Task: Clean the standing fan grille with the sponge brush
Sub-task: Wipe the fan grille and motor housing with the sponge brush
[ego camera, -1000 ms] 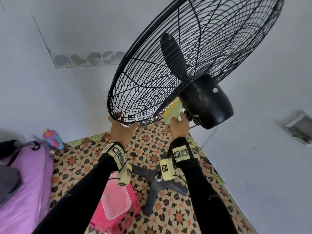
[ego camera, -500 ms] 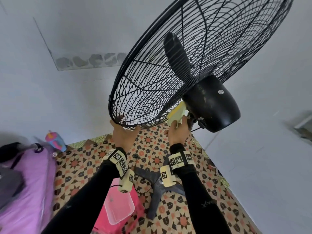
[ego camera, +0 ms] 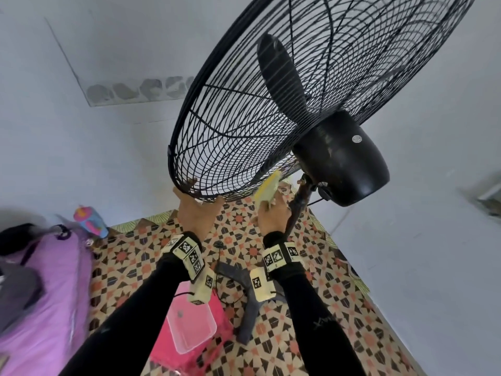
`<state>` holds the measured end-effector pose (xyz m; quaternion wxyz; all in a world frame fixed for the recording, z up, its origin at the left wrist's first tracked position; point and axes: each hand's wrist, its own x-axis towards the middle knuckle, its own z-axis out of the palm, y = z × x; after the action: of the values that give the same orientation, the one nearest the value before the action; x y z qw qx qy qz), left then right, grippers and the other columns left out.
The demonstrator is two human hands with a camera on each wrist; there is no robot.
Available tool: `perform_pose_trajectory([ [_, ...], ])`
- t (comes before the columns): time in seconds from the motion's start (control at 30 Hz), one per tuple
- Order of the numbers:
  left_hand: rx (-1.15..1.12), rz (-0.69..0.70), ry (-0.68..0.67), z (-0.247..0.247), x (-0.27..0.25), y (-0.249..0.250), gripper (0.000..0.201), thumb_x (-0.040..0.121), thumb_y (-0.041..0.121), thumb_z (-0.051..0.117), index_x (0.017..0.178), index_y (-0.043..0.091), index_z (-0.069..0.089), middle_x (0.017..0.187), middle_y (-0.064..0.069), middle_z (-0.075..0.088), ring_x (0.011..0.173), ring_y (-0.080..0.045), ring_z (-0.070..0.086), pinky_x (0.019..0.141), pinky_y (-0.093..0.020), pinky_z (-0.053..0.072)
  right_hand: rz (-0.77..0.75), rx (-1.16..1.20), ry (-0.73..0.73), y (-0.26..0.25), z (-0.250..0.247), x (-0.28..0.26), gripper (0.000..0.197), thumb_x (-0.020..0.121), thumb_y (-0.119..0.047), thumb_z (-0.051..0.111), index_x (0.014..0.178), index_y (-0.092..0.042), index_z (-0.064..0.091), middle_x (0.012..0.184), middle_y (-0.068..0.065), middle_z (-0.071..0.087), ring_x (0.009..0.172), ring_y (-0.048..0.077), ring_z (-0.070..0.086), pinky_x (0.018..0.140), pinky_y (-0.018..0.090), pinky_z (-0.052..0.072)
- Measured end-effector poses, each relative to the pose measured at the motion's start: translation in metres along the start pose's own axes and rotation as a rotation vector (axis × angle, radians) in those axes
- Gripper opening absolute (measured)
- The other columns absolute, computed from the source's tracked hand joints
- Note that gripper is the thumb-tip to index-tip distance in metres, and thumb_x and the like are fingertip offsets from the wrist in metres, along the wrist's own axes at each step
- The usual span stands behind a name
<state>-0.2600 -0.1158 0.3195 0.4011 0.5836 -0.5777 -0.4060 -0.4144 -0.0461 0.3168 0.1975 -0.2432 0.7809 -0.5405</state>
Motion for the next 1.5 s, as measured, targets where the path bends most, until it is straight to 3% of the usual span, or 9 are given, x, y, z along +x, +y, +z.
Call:
perform_pose_trajectory([
  [0.17,0.024,0.016,0.007,0.003,0.001,-0.003,0.095,0.072,0.051,0.082,0.136,0.039,0.012,0.115,0.011,0.056,0.087,-0.036,0.073,0.089,-0.05,0.061,-0.114,0.101,0.163,-0.009,-0.011,0.003,0.031,0.104,-0.015,0.046,0.135,-0.009,0.047,0.079,0.001,0.062,0.046,0.019,0.068,0.046,0.042,0.06],
  [0.4,-0.041,0.03,0.03,0.009,-0.001,-0.006,0.106,0.083,0.037,0.084,0.157,0.011,0.013,0.136,-0.008,0.057,0.125,-0.034,0.057,0.1,-0.031,0.043,0.074,-0.047,-0.109,0.026,0.014,0.016,0.044,0.102,-0.016,0.053,0.144,-0.019,0.04,0.121,0.019,0.06,0.067,0.025,0.075,0.054,0.033,0.062],
  [0.6,-0.171,-0.015,-0.098,0.023,0.02,-0.022,0.145,0.075,0.038,0.094,0.161,0.017,-0.021,0.166,-0.007,0.027,0.147,-0.02,0.033,0.117,-0.029,0.025,-0.138,-0.013,0.244,0.019,-0.002,0.016,0.035,0.102,-0.014,0.052,0.134,0.0,0.053,0.1,0.017,0.068,0.078,0.027,0.065,0.067,0.026,0.045],
  [0.77,-0.219,0.006,-0.102,0.034,0.037,-0.025,0.102,0.067,0.02,0.098,0.149,0.012,0.037,0.135,0.006,0.056,0.128,-0.017,0.055,0.108,-0.031,0.039,-0.115,-0.041,0.076,0.051,0.038,0.017,0.038,0.105,-0.023,0.051,0.136,0.0,0.049,0.1,0.018,0.07,0.079,0.019,0.063,0.052,0.002,0.037],
  [0.93,-0.251,-0.061,-0.2,0.033,0.048,-0.038,0.059,0.074,0.025,0.092,0.12,0.001,0.064,0.102,-0.008,0.072,0.099,-0.027,0.072,0.079,-0.031,0.057,-0.049,-0.093,-0.014,0.082,0.065,0.01,0.032,0.106,-0.018,0.047,0.131,0.001,0.051,0.094,0.01,0.063,0.077,0.018,0.056,0.055,0.013,0.039],
  [1.1,-0.312,-0.048,-0.175,0.034,0.052,-0.045,0.092,0.047,0.044,0.104,0.122,0.007,0.066,0.112,0.002,0.075,0.1,-0.009,0.073,0.082,-0.028,0.063,-0.042,0.026,0.094,0.1,0.093,0.007,0.025,0.106,-0.024,0.048,0.117,-0.002,0.053,0.083,0.001,0.059,0.074,0.02,0.064,0.055,0.006,0.04],
  [1.2,-0.275,-0.002,-0.169,0.032,0.046,-0.04,0.068,0.061,0.026,0.1,0.115,0.001,0.068,0.106,0.003,0.076,0.091,0.001,0.074,0.073,-0.017,0.06,0.039,-0.046,-0.101,0.124,0.112,0.013,0.03,0.105,-0.027,0.048,0.125,-0.005,0.052,0.102,0.01,0.064,0.096,0.029,0.066,0.07,0.024,0.049],
  [1.4,-0.245,0.039,-0.143,0.032,0.046,-0.051,0.071,0.059,0.041,0.101,0.117,0.013,0.07,0.113,-0.002,0.077,0.104,-0.016,0.074,0.083,-0.026,0.061,0.021,0.436,0.203,0.123,0.112,0.0,0.038,0.106,-0.011,0.048,0.139,-0.03,0.044,0.1,-0.014,0.064,0.079,0.001,0.07,0.066,0.013,0.053],
  [1.5,-0.298,0.041,-0.119,0.033,0.044,-0.047,0.061,0.064,0.026,0.101,0.115,0.021,0.069,0.11,0.008,0.076,0.102,-0.005,0.072,0.086,-0.023,0.059,0.106,0.365,0.036,0.127,0.13,0.003,0.031,0.104,-0.008,0.052,0.135,-0.006,0.053,0.104,0.006,0.07,0.082,0.011,0.07,0.062,0.006,0.048],
])
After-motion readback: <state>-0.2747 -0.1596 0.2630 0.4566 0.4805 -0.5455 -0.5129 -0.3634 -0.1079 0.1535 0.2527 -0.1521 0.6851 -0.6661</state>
